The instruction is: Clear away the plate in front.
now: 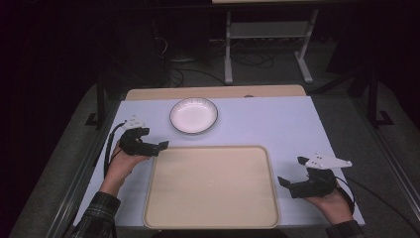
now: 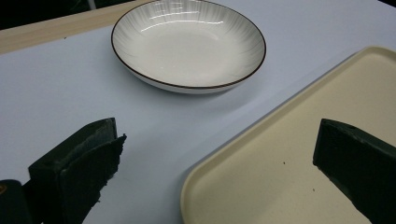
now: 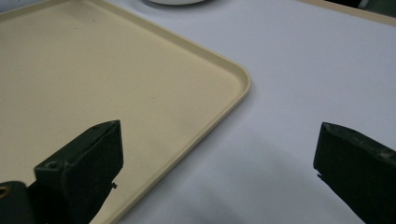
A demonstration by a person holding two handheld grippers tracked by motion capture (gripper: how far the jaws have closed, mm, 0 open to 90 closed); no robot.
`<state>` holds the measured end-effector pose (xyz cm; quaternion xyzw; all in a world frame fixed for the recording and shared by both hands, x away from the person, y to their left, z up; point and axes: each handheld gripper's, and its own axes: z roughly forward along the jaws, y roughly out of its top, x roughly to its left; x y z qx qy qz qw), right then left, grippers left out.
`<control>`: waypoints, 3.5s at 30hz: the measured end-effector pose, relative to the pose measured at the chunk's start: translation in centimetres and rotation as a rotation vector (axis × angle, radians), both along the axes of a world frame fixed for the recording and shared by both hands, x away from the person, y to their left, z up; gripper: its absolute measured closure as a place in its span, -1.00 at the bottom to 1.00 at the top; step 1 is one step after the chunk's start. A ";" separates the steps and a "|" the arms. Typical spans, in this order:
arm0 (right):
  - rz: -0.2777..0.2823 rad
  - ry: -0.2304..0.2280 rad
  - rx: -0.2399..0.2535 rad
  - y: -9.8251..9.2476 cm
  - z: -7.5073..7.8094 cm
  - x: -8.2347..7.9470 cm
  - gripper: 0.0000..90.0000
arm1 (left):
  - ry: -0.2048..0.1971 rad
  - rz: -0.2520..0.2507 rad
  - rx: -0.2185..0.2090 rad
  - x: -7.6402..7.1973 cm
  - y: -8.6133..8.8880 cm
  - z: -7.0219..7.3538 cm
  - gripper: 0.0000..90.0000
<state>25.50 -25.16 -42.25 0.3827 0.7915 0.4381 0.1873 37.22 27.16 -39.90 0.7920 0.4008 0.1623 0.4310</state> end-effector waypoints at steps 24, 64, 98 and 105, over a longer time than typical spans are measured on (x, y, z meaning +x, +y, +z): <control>-0.006 0.009 0.002 0.0 -0.1 0.0 -0.98 | 0.061 0.022 -0.040 4.0 -1.2 -0.4 -1.00; 0.000 -0.012 0.047 -0.4 0.3 -0.1 -0.90 | 0.318 0.223 -0.077 10.6 -3.1 -2.5 -0.06; 0.008 -0.013 0.040 -0.3 0.2 -0.1 -0.87 | 0.458 0.266 -0.150 11.9 -3.4 -4.4 0.34; 0.007 -0.013 0.039 -0.3 0.2 -0.1 -0.87 | 0.468 0.249 -0.200 11.9 -2.9 -4.9 0.55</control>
